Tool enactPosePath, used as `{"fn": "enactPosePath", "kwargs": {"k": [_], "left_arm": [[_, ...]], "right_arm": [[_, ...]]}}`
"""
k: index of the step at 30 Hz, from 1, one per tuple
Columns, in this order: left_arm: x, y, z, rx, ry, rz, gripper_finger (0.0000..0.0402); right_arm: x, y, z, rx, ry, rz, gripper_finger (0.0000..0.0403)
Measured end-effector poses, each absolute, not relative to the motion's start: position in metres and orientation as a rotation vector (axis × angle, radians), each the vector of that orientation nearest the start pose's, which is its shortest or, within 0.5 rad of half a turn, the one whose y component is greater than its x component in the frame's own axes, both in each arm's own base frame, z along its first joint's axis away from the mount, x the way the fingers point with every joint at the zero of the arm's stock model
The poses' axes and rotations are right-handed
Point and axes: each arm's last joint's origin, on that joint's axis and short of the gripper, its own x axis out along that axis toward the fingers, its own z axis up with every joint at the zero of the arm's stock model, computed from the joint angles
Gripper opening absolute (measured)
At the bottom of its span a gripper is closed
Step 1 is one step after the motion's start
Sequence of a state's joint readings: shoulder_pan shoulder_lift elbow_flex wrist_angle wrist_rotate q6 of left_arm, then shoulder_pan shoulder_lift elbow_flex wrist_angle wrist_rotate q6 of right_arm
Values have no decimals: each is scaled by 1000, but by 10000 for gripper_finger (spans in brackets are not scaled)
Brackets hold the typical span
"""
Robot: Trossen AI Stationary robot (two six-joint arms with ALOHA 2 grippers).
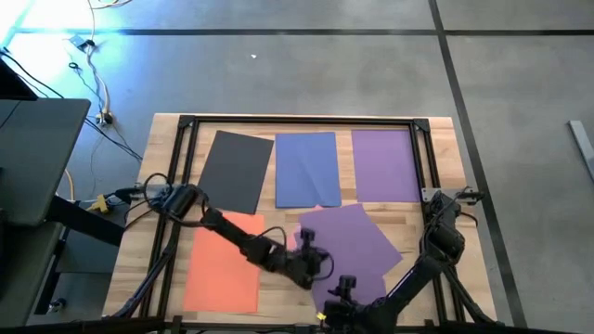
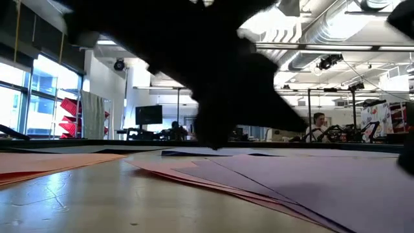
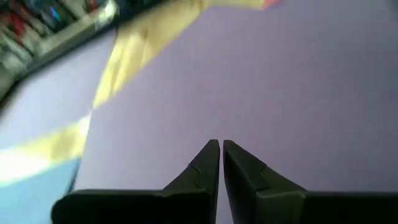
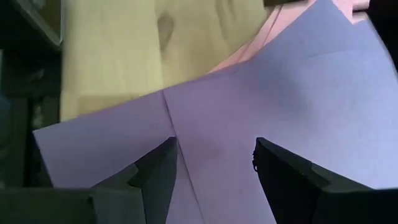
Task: Organize paper
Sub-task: Stack the bottom violet paper on top of the top violet paper
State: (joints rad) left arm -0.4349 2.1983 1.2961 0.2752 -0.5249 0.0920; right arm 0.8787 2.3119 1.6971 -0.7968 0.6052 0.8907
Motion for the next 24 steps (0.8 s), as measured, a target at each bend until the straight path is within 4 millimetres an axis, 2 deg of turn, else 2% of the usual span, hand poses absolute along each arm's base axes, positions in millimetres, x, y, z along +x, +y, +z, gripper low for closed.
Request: {"fn": "enactPosePath", "kwargs": {"k": [3, 6, 11, 15, 18, 24], "left_arm": [[417, -162, 102, 246, 641, -36, 0], [420, -155, 95, 171, 674, -81, 0], [423, -153, 90, 101, 687, -182, 0], [420, -160, 89, 89, 693, -240, 0], [421, -160, 89, 83, 690, -253, 0], [420, -160, 88, 82, 693, -251, 0]], "right_arm": [[298, 332, 110, -120, 993, -222, 180], [299, 331, 108, -101, 1008, -219, 137], [299, 332, 107, -80, 1020, -209, 54], [299, 332, 108, -103, 1025, -204, 11], [302, 335, 113, -106, 1021, -206, 2], [303, 343, 129, -131, 985, -216, 11]]}}
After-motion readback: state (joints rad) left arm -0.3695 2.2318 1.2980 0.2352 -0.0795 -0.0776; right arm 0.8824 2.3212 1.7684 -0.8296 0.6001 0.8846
